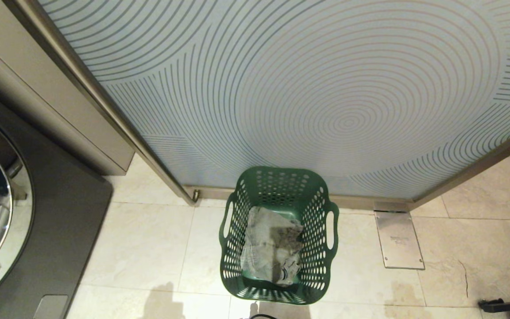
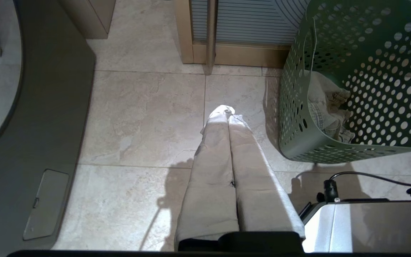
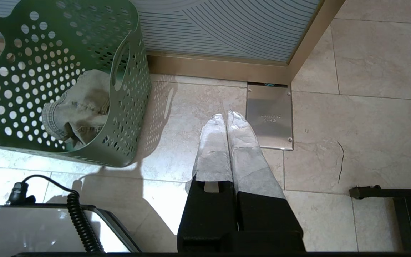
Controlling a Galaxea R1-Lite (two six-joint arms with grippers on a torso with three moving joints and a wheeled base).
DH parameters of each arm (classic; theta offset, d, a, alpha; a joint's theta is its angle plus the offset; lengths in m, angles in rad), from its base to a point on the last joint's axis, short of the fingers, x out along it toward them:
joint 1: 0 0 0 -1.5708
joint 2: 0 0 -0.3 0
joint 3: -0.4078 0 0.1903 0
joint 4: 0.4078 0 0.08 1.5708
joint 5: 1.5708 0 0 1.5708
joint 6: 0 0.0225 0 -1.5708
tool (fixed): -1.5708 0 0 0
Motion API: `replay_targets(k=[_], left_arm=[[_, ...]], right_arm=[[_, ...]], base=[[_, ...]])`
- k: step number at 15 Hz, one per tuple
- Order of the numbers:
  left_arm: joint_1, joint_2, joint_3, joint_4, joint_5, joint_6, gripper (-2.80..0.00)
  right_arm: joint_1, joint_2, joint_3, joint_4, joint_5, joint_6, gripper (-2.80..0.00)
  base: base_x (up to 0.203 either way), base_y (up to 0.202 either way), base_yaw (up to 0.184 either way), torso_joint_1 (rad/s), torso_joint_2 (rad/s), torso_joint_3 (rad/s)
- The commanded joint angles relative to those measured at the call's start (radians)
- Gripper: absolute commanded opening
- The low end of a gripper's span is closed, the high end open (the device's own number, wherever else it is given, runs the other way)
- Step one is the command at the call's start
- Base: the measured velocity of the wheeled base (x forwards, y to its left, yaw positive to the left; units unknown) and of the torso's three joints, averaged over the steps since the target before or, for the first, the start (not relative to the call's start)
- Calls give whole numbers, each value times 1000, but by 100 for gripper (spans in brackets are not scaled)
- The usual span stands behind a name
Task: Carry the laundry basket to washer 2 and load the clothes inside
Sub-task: Pick up the clothes basket and put it beside the washing machine
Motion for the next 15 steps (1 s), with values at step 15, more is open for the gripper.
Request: replay_targets(k=[15], left_arm=[[-45, 921, -482, 164, -446, 8, -280]], right_arm=[[31, 939, -633, 159, 253, 104, -280]], base=[[0, 0, 0, 0, 0, 0]])
